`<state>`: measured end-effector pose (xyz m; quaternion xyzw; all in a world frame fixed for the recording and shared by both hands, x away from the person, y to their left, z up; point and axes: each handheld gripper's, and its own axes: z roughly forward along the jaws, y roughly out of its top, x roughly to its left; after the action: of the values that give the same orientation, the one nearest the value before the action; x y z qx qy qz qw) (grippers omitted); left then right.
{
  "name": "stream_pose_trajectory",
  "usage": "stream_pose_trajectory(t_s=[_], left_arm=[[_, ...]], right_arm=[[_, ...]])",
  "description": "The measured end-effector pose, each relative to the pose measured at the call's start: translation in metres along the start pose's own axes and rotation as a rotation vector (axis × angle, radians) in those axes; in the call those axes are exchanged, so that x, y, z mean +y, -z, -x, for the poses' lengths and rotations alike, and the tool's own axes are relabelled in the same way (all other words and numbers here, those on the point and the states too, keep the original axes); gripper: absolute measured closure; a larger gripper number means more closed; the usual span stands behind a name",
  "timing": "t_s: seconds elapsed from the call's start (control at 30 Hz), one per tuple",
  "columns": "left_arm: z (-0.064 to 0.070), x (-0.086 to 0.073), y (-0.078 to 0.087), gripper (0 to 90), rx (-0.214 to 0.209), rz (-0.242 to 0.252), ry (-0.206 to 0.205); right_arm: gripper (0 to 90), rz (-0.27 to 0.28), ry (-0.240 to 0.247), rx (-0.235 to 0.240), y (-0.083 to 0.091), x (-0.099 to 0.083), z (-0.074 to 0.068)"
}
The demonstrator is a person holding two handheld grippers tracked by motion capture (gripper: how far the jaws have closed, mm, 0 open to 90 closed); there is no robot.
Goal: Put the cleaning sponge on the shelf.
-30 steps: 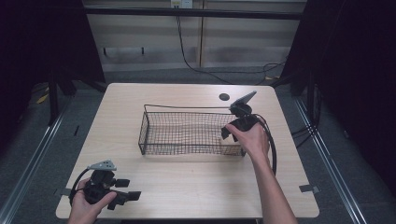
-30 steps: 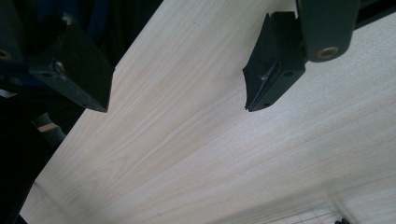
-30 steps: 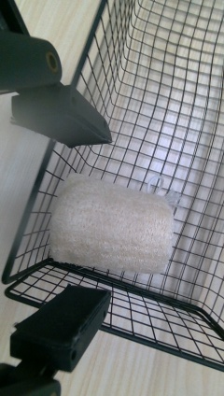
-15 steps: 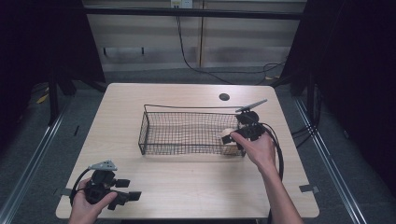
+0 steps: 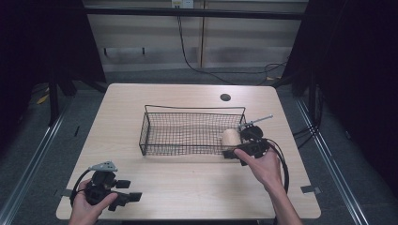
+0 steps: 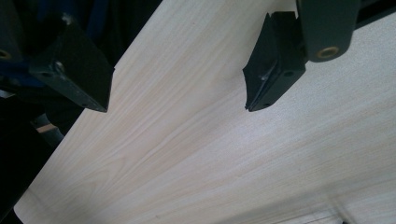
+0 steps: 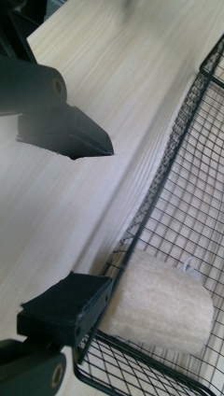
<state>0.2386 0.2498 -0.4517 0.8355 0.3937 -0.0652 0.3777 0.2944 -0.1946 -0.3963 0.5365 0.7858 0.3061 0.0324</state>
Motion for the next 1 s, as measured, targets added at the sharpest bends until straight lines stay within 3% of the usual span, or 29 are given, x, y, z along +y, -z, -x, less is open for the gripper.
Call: stream_pose_trajectory(t_s=[0.13,0.73,0.77,0.9,1.0], left_arm=[[0.001,0.000,-0.001,23.3,-0.003,-0.001,0.000],[0.000,0.000,-0.001,22.9,-0.002,-0.003,0.002],[0.000,0.000,0.000,23.0,-0.005,-0.001,0.002],[0.001,0.000,0.003,23.0,-0.014,0.017,0.001],[0.000,0.000,0.003,23.0,-0.015,0.018,0.002]], right_arm=[[32.8,0.017,0.009,0.019,-0.002,-0.015,0.000],[31.4,0.047,0.027,0.002,-0.002,-0.070,0.000],[32.1,0.074,0.026,-0.010,-0.003,-0.078,0.002],[32.4,0.091,0.010,-0.023,-0.005,-0.089,0.005],[32.6,0.109,0.025,-0.032,-0.006,-0.091,0.007]])
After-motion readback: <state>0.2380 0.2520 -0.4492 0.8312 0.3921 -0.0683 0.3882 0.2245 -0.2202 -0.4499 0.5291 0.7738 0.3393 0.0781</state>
